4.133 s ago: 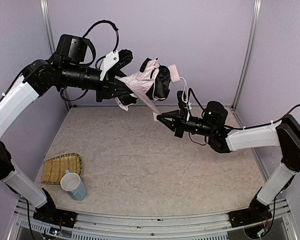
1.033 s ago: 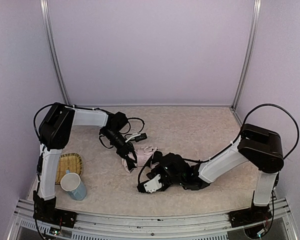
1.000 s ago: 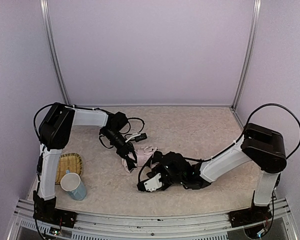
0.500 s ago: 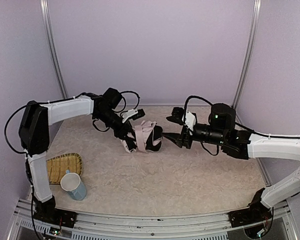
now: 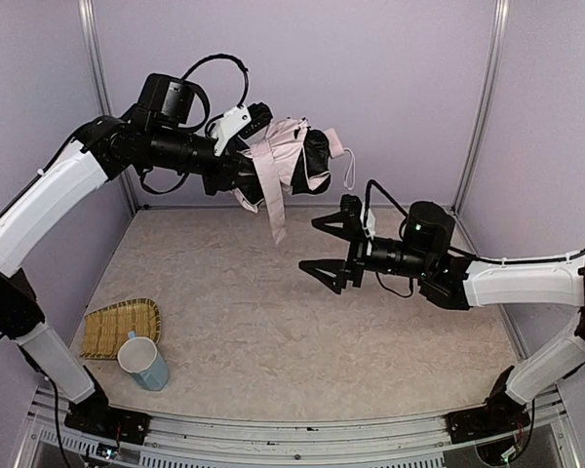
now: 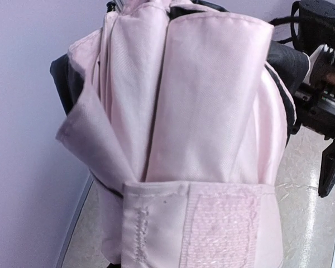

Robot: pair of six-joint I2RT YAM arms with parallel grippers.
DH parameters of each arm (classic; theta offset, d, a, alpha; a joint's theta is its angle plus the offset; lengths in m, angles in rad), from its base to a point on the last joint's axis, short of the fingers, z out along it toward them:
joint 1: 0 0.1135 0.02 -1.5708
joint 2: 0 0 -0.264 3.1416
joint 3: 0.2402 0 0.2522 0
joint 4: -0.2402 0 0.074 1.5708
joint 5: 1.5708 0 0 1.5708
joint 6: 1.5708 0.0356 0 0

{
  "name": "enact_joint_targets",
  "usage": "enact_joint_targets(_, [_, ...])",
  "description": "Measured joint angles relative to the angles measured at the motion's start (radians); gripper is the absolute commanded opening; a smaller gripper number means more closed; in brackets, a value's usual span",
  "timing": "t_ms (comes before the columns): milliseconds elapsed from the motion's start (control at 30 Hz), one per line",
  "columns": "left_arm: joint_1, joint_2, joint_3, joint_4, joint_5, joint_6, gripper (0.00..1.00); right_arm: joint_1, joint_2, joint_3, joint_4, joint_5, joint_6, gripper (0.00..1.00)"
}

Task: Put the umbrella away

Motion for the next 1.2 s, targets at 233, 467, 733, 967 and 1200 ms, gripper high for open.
enact_joint_targets(233, [-0.047, -0.014, 0.08, -0.034, -0.05, 0.005, 0.0, 0.0, 0.143, 0.106, 0.026, -0.11, 0.068, 0.89])
enact_joint_targets(467, [-0.078, -0.031, 0.098, -0.043, -0.078, 0.005, 0.0, 0.0, 0.241, 0.253, 0.036, -0.204, 0.148, 0.77])
enact_joint_targets(733, [-0.089, -0.031, 0.098, -0.055, -0.094, 0.012, 0.0, 0.0, 0.311, 0.274, 0.076, -0.253, 0.221, 0.0])
enact_joint_targets(967, [-0.089, -0.031, 0.098, -0.069, -0.091, 0.012, 0.0, -0.002, 0.305, 0.256, 0.108, -0.246, 0.234, 0.0])
enact_joint_targets(1200, [-0.129, -0.05, 0.093, -0.127, 0.013, 0.047, 0.0, -0.131, 0.248, 0.114, 0.115, -0.149, 0.241, 0.0])
